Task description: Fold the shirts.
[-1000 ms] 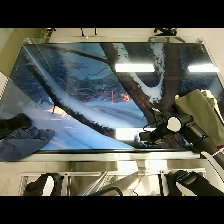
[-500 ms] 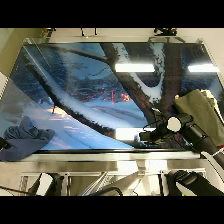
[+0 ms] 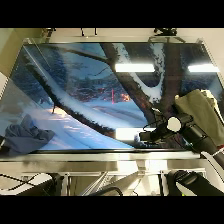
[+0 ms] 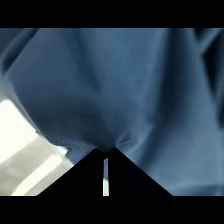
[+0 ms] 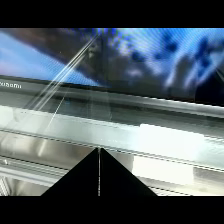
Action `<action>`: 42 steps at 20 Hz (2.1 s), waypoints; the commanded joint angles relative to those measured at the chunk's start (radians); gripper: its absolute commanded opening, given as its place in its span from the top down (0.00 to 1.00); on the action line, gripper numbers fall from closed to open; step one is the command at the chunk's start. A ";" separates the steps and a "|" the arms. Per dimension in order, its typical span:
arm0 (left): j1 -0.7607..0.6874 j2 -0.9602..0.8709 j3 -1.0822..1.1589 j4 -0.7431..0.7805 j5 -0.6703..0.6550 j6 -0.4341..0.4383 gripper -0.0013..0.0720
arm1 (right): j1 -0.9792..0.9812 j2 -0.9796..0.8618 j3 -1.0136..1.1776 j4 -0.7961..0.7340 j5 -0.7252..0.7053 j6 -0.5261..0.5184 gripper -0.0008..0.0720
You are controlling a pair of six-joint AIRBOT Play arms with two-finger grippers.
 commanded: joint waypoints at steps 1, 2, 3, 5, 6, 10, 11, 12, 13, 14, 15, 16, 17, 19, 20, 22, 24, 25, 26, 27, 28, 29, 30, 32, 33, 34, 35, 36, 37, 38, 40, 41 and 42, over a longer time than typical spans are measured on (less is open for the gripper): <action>-0.004 -0.021 0.151 -0.418 -0.141 0.114 0.97 | -0.001 0.000 0.000 0.000 0.000 0.000 0.96; -0.026 0.005 0.183 -0.504 -0.164 0.135 0.97 | -0.001 0.000 0.000 0.000 0.000 0.000 0.97; -0.060 0.043 0.206 -0.536 -0.169 0.135 0.97 | -0.001 0.000 0.000 0.000 0.000 0.000 0.96; -0.178 0.126 0.218 -0.540 -0.161 0.135 0.97 | -0.001 0.000 0.000 0.000 0.000 0.000 0.96; -0.262 0.165 0.218 -0.555 -0.156 0.139 0.97 | -0.001 0.000 0.000 0.000 0.000 0.000 0.96; -0.713 0.320 0.221 -0.837 -0.052 0.183 0.97 | -0.001 0.000 0.000 0.000 0.000 0.000 0.97; -0.821 0.350 0.224 -0.853 -0.007 0.182 0.97 | -0.001 0.000 0.000 0.000 0.000 0.000 0.96; -0.912 0.365 0.232 -0.828 0.014 0.182 0.97 | -0.001 0.000 0.000 0.000 0.000 0.000 0.97; -0.996 0.373 0.233 -0.802 0.023 0.180 0.97 | -0.001 0.000 0.000 0.000 0.000 0.000 0.96; -1.063 0.372 0.232 -0.780 0.023 0.180 0.97 | -0.001 0.000 0.000 0.000 0.000 0.000 0.96; -1.126 0.371 0.217 -0.754 0.042 0.179 0.97 | -0.001 0.000 0.000 0.000 0.000 0.000 0.96; -1.176 0.365 0.197 -0.723 0.068 0.169 0.97 | -0.001 0.000 0.000 0.000 0.000 0.000 0.96; -1.217 0.349 0.178 -0.685 0.087 0.155 0.97 | -0.001 0.000 0.000 0.000 0.000 0.000 0.97; -1.264 0.308 0.123 -0.666 0.094 0.153 0.97 | -0.001 0.000 0.000 0.000 0.000 0.000 0.97; -1.279 0.283 0.095 -0.665 0.092 0.154 0.97 | -0.001 0.000 0.000 0.000 -0.004 0.000 0.96; -1.299 0.224 0.052 -0.667 0.090 0.154 0.96 | -0.001 -0.011 0.000 0.001 -0.018 0.000 0.96; -1.303 0.180 0.045 -0.666 0.081 0.159 0.21 | -0.001 -0.017 0.000 0.002 -0.014 0.000 0.97; -1.291 0.166 0.054 -0.667 0.069 0.153 0.05 | -0.002 -0.016 0.001 0.005 -0.020 -0.011 0.97; -1.271 0.154 0.072 -0.665 0.042 0.153 0.05 | -0.002 -0.016 0.008 0.010 -0.029 -0.051 0.97; -1.246 0.148 0.090 -0.664 0.008 0.153 0.05 | -0.005 -0.016 0.026 0.011 -0.034 -0.077 0.97; -1.216 0.149 0.103 -0.653 -0.026 0.153 0.06 | -0.005 -0.016 0.056 0.011 -0.056 -0.100 0.97; -1.180 0.150 0.109 -0.629 -0.068 0.153 0.06 | -0.005 -0.018 0.087 0.010 -0.087 -0.121 0.96; -1.155 0.153 0.103 -0.594 -0.111 0.148 0.06 | -0.005 -0.030 0.119 0.004 -0.124 -0.133 0.85; -1.115 0.185 0.022 -0.553 -0.153 0.127 0.06 | -0.020 -0.090 0.166 0.000 -0.169 -0.137 0.45; -1.104 0.211 -0.042 -0.553 -0.146 0.127 0.06 | -0.028 -0.133 0.180 0.005 -0.192 -0.157 0.46; -1.098 0.245 -0.122 -0.553 -0.128 0.127 0.06 | -0.037 -0.175 0.189 0.021 -0.218 -0.182 0.46; -1.098 0.278 -0.197 -0.553 -0.107 0.126 0.06 | -0.055 -0.220 0.200 0.056 -0.245 -0.208 0.46; -1.099 0.314 -0.275 -0.555 -0.083 0.126 0.06 | -0.077 -0.264 0.216 0.121 -0.266 -0.249 0.46; -1.099 0.349 -0.347 -0.556 -0.054 0.125 0.06 | -0.105 -0.311 0.234 0.216 -0.282 -0.307 0.46; -1.099 0.378 -0.409 -0.556 -0.022 0.119 0.06 | -0.137 -0.359 0.251 0.332 -0.293 -0.386 0.46; -1.099 0.435 -0.520 -0.563 0.066 0.118 0.06 | -0.176 -0.454 0.275 0.553 -0.309 -0.553 0.47; -1.099 0.455 -0.562 -0.572 0.115 0.111 0.08 | -0.179 -0.497 0.279 0.632 -0.314 -0.621 0.50; -1.099 0.471 -0.599 -0.603 0.165 0.113 0.08 | -0.179 -0.542 0.279 0.698 -0.314 -0.679 0.49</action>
